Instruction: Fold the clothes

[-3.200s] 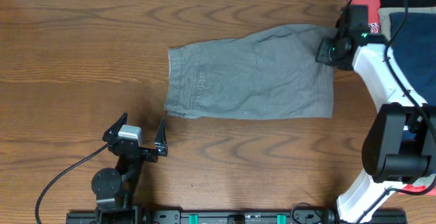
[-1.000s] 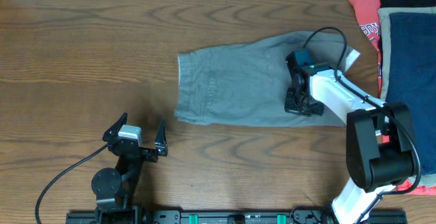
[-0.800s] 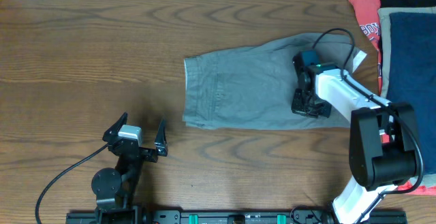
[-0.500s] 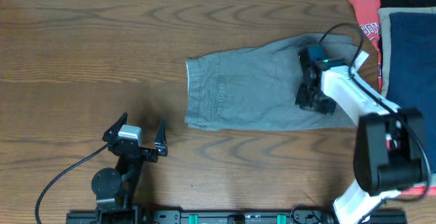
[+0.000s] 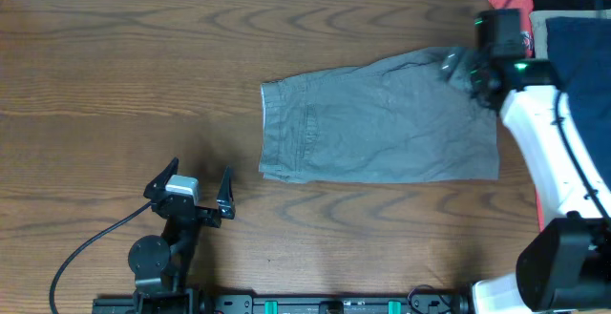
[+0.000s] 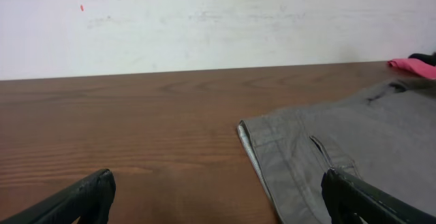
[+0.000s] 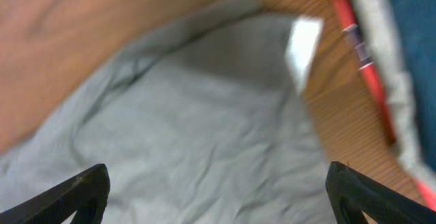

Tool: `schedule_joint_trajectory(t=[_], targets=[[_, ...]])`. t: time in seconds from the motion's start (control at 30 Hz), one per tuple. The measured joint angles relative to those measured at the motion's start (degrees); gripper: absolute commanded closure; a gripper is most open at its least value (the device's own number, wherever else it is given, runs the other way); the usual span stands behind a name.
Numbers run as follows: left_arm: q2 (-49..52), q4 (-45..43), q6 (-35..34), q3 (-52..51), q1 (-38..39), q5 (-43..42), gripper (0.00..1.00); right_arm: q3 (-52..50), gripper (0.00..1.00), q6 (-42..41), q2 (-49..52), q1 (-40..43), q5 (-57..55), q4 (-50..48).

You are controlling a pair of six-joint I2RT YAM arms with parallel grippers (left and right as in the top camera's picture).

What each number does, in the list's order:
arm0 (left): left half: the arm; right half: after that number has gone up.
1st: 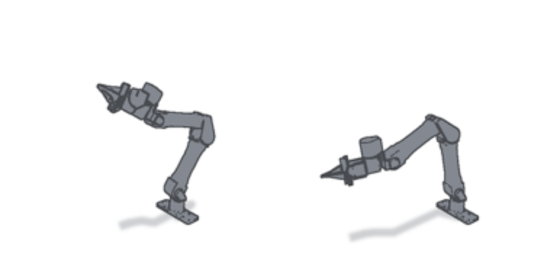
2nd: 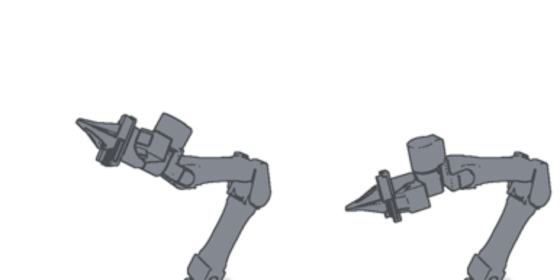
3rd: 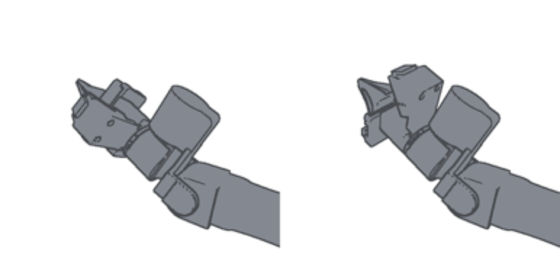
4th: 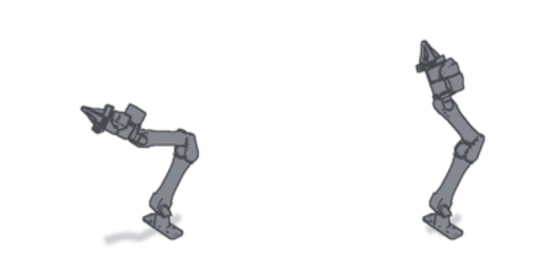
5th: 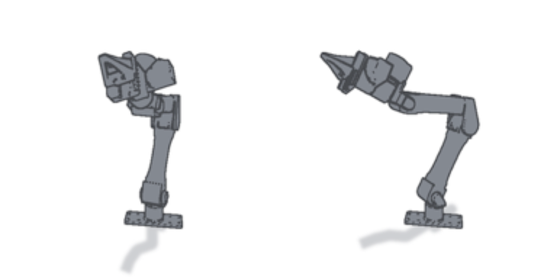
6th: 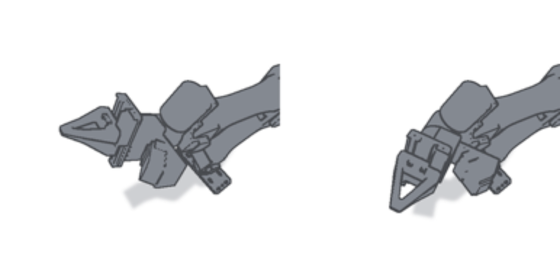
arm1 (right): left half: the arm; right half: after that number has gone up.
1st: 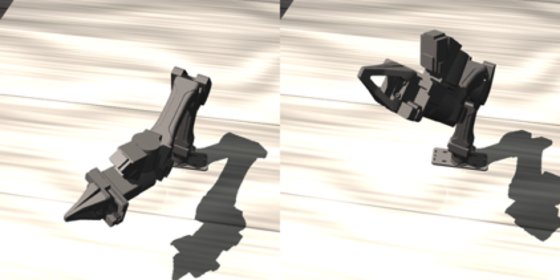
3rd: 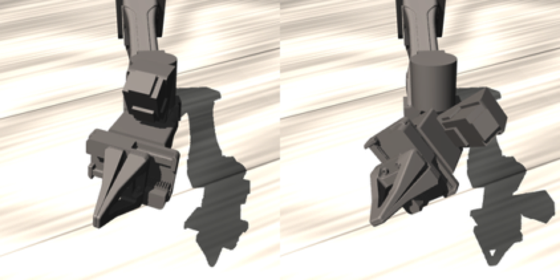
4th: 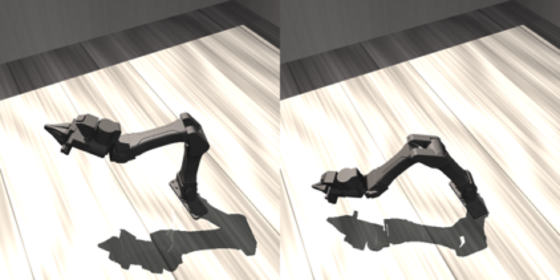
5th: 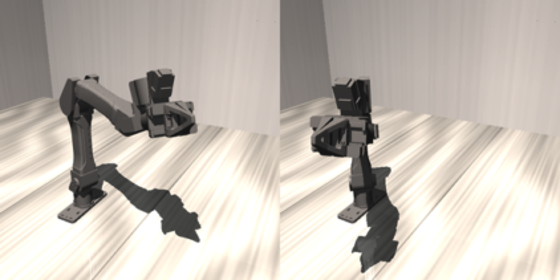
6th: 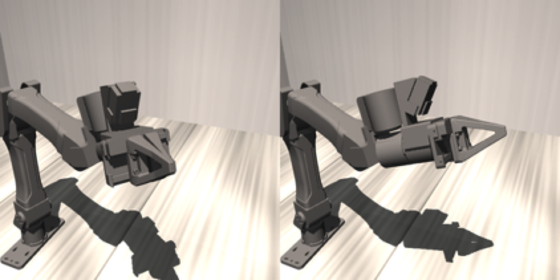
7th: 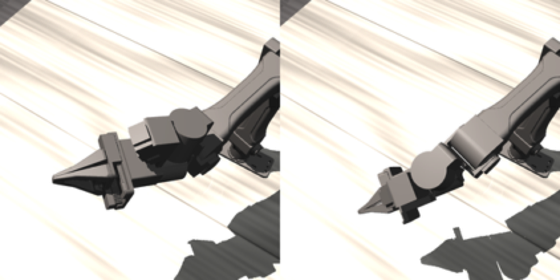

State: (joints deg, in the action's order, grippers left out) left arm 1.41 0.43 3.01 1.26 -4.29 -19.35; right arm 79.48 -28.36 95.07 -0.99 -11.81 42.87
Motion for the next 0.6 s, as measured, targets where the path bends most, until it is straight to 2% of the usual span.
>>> schedule_joint_trajectory(t=[0.27,0.6], targets=[[0.0,0.0,0.0,0.0,0.0,0.0,0.02,0.4,0.01,0.1,0.0,8.9,1.4,0.5],[0.0,0.0,0.0,0.0,0.0,0.0,0.02,0.4,0.01,0.1,0.0,9.2,5.0,0.6]])
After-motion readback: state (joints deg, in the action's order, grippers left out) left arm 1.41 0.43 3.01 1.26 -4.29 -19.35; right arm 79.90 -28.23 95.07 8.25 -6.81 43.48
